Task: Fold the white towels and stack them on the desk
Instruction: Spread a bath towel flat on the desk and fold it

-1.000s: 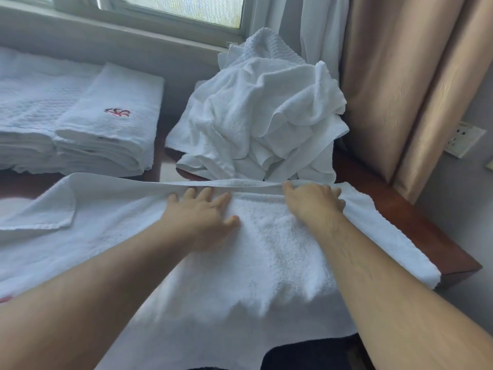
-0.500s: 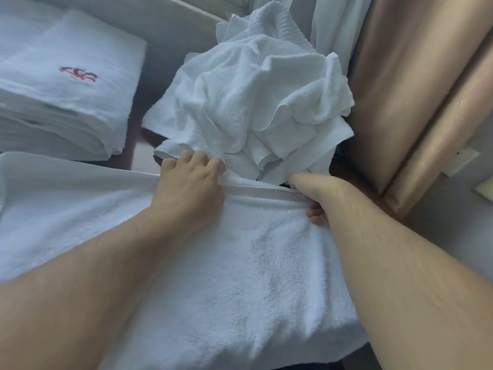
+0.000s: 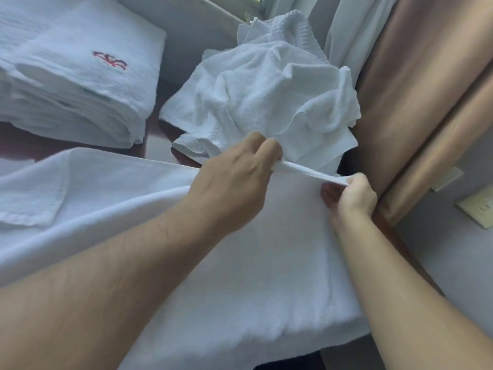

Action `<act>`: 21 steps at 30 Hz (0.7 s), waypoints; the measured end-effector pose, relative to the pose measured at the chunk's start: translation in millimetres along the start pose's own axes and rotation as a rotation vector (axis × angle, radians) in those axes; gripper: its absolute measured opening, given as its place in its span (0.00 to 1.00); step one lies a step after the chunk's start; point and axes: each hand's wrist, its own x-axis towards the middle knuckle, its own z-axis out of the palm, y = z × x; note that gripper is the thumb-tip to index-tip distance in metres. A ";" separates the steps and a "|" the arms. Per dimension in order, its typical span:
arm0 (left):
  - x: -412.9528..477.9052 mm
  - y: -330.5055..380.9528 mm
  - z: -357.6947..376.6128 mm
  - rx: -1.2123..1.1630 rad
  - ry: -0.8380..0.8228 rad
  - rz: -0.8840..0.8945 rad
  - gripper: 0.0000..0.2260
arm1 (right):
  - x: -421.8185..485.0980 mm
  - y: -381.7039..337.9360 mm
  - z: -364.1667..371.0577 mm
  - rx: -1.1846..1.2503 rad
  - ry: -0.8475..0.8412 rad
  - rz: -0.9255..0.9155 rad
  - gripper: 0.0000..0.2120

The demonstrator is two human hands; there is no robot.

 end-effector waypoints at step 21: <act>-28.3 -1.1 38.0 0.254 -0.507 0.115 0.21 | 54.5 0.8 -36.9 -0.521 -0.167 0.287 0.14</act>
